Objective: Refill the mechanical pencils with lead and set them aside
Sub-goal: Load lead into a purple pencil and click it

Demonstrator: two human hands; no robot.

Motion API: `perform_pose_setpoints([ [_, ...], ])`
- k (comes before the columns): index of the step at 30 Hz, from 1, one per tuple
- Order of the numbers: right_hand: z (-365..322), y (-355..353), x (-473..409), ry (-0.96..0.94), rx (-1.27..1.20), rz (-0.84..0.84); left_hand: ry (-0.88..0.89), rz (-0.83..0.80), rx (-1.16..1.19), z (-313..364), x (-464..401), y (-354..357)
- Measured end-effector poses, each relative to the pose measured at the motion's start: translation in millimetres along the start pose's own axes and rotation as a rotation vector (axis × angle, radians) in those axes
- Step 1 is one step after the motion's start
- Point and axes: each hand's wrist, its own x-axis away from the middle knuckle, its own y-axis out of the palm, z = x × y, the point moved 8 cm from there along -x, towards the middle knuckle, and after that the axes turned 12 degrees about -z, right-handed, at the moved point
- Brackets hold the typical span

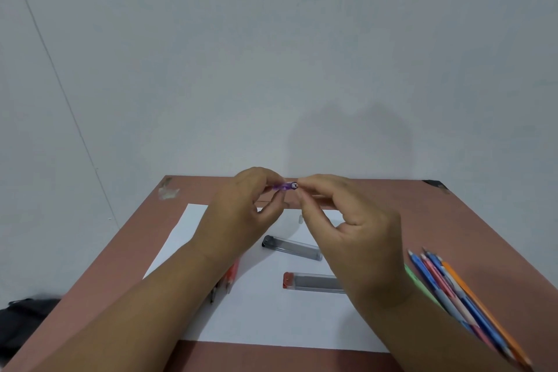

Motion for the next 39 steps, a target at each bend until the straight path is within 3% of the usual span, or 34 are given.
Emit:
perform_pose_setpoints([
  [12,17,7,2,0.14,0.019,-0.054,-0.023,0.041,0.008,-5,1,-1],
  [20,61,36,10,0.451,0.112,-0.351,-0.081,0.012,0.058,-7,1,-2],
  [29,82,69,24,0.473,0.257,-0.708,-0.123,-0.009,0.13,-10,2,0],
  [39,86,69,19,0.442,0.285,-0.684,-0.157,-0.028,0.134,-13,2,3],
])
